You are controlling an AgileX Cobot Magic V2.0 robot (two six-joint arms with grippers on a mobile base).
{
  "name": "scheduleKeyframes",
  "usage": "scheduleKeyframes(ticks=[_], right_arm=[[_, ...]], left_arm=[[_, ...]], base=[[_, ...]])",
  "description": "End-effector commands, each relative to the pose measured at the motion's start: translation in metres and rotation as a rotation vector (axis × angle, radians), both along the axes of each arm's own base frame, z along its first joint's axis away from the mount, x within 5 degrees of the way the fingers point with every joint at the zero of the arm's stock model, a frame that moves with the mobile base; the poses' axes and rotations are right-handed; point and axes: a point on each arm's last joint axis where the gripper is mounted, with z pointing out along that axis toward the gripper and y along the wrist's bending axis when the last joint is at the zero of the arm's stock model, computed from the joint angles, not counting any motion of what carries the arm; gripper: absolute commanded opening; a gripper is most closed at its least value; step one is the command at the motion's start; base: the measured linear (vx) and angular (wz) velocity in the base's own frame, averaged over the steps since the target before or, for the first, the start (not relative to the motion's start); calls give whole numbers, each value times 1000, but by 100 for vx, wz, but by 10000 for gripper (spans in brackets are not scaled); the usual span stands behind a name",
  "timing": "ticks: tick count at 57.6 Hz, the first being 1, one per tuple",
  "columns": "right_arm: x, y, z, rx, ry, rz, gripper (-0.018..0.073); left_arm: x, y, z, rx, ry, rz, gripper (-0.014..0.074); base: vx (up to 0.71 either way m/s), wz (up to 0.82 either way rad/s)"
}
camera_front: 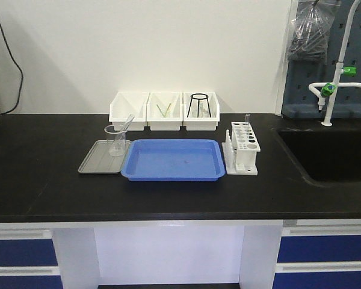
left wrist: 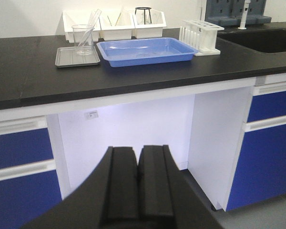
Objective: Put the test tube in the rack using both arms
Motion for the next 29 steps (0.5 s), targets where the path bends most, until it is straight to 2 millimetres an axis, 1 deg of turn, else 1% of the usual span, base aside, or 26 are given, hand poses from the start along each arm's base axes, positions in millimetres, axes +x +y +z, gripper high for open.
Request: scheduleKeyframes(ticks=[1,29], right_arm=[[0,0,1,-13,-66,3,-8],[0,0,1,-13,-66,3,-8]], left_arm=[[0,0,15,-33,-99,4,-8],[0,0,15,-33,-99,4,-8]], base=[[40,-6],[42,-4]])
